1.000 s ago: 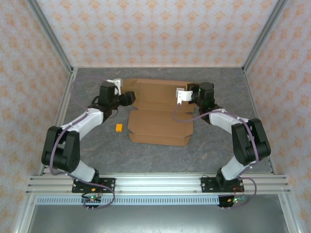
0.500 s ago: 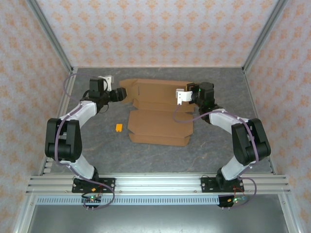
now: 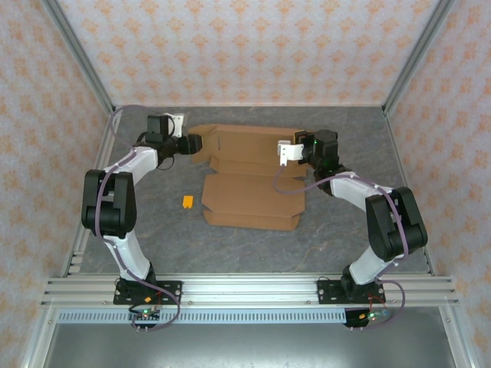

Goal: Fold the paper box

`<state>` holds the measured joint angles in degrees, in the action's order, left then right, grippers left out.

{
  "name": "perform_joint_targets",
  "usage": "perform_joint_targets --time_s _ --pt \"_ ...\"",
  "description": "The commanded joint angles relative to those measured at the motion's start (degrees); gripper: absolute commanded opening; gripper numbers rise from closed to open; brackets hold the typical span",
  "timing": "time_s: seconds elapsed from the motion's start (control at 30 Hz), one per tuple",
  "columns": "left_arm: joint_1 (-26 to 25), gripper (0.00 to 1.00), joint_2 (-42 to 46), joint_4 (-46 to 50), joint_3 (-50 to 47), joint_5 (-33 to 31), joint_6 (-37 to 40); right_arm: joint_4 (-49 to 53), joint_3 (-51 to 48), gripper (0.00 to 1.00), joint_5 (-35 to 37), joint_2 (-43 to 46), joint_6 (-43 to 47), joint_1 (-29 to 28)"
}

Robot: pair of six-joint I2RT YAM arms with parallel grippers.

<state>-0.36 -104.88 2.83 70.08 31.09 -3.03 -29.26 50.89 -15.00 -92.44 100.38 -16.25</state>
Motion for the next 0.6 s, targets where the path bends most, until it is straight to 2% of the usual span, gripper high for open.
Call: perform_joint_targets --time_s 0.0,0.27,0.43,0.57 --pt "0.4 0.6 -1.0 1.5 2.7 2.1 1.8 0.2 1.3 0.0 -1.1 0.0 0.3 -0.4" --pt "0.4 0.39 -0.5 -0.4 1.6 2.7 1.1 0.2 1.4 0.0 -0.8 0.2 0.6 -0.3" --pt "0.4 0.19 1.4 -3.7 -0.9 4.1 0.1 0.1 1.2 0.0 -0.9 0.3 0.8 -0.4" --pt "0.2 0.12 4.6 -7.8 -5.0 3.9 -0.4 0.1 1.0 0.0 -0.8 0.5 1.0 -0.4"
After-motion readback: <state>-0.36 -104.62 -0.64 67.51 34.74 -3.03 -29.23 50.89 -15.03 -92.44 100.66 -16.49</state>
